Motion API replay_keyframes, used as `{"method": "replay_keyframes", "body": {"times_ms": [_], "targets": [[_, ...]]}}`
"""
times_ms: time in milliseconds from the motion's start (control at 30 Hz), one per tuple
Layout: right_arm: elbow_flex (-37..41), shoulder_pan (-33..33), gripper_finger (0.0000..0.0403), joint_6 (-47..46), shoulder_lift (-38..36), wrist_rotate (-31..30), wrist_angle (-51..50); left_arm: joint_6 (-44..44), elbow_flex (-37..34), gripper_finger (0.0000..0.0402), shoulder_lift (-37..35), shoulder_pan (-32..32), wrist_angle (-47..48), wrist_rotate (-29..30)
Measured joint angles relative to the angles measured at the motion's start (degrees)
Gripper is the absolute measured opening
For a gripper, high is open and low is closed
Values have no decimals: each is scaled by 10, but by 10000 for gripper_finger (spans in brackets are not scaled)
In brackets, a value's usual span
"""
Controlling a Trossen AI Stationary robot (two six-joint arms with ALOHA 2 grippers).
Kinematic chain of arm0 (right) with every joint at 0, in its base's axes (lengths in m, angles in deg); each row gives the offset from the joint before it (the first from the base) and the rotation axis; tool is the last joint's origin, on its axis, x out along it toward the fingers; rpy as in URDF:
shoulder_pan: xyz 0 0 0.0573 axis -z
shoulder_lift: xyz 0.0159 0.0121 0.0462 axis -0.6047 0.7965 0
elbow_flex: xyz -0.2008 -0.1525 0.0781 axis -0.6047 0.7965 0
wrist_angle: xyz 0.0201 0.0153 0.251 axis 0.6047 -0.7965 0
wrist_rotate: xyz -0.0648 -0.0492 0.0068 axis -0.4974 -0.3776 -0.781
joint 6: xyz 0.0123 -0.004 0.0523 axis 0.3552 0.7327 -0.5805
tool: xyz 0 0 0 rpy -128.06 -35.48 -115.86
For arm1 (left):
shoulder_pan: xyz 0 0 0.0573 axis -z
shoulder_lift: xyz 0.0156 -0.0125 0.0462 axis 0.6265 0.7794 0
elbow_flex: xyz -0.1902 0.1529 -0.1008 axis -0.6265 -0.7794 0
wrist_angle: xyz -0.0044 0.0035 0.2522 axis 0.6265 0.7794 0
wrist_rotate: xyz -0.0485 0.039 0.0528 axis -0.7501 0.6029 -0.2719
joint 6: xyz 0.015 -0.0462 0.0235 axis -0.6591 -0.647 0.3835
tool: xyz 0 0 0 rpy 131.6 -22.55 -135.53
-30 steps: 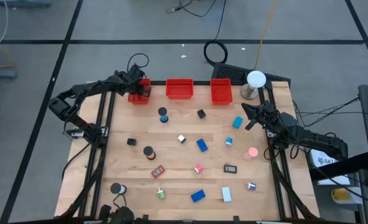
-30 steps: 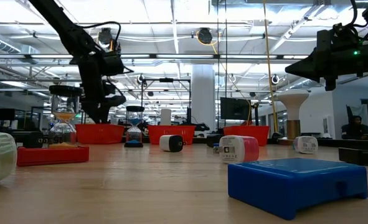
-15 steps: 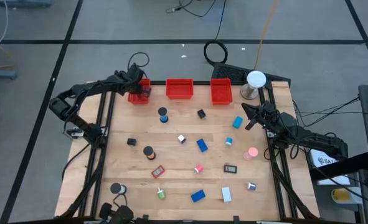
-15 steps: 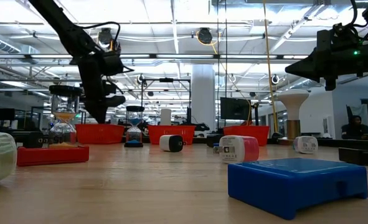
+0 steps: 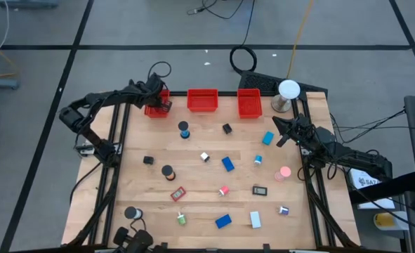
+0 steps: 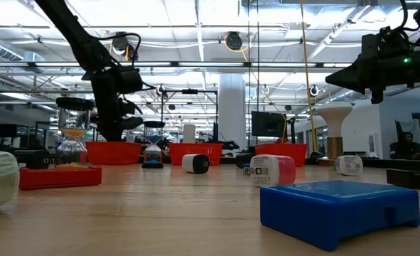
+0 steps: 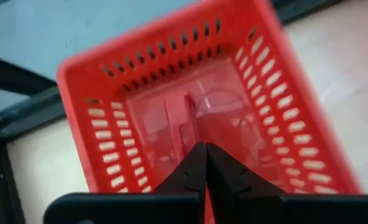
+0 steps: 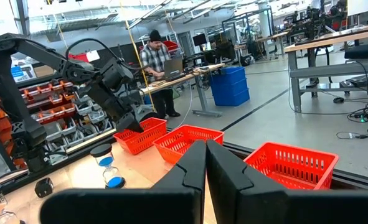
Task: Pick & Place Office items
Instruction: Put the red timer into the left orange basket
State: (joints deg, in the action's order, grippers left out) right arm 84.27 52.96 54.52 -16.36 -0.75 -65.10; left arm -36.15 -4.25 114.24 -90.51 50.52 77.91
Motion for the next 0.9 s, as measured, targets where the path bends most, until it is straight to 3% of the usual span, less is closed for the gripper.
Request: {"method": "replay_keyframes", "body": {"times_ms": [900], "targets": [[0,0,4,0,0,0,0,9,0,5,3,-1,20,82]]}}
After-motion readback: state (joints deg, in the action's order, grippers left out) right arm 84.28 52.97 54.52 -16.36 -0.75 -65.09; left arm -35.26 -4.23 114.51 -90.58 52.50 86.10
